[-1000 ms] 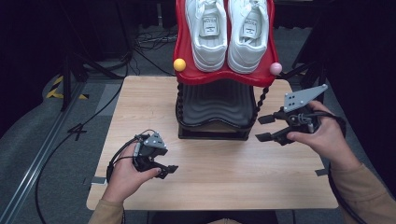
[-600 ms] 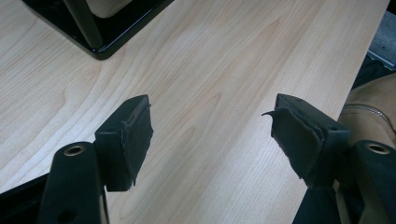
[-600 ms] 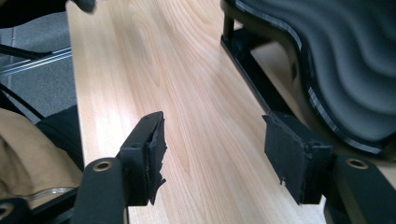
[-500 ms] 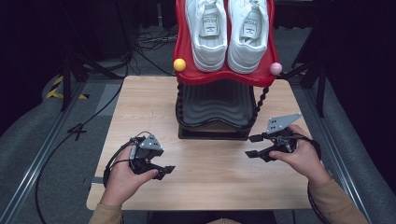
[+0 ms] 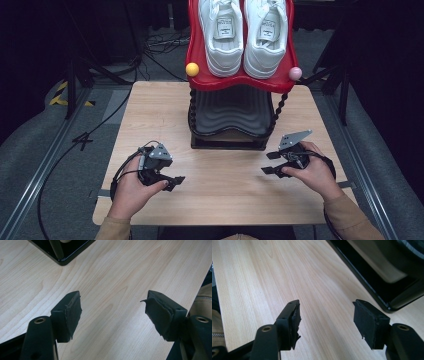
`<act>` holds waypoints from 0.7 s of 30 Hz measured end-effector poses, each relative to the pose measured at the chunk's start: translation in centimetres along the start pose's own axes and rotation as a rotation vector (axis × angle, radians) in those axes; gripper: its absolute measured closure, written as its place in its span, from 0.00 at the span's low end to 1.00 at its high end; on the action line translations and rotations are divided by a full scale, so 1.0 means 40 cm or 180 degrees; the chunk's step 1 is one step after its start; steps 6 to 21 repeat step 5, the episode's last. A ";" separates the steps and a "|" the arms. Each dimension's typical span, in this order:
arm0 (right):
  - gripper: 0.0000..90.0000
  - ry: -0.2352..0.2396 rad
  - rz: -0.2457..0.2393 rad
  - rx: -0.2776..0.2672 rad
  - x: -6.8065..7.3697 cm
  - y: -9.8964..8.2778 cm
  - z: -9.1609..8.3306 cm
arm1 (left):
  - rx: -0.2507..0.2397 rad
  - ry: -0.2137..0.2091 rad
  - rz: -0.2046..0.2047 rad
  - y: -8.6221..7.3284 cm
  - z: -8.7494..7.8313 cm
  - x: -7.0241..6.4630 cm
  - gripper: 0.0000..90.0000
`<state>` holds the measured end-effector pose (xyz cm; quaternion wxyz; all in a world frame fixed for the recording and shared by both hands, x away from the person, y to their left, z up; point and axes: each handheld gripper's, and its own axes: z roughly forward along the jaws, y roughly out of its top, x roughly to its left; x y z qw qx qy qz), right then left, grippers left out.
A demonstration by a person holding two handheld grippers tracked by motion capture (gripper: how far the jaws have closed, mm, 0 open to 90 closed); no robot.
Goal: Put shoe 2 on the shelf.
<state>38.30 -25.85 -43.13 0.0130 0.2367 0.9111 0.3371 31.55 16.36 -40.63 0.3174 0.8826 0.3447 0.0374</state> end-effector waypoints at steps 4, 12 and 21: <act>0.43 -0.0011 0.0041 -0.0028 -0.006 -0.010 -0.002 | 0.0002 -0.0013 -0.0009 -0.002 0.004 0.005 0.33; 0.43 -0.0011 0.0041 -0.0028 -0.006 -0.010 -0.002 | 0.0002 -0.0013 -0.0009 -0.002 0.004 0.005 0.33; 0.43 -0.0011 0.0041 -0.0028 -0.006 -0.010 -0.002 | 0.0002 -0.0013 -0.0009 -0.002 0.004 0.005 0.33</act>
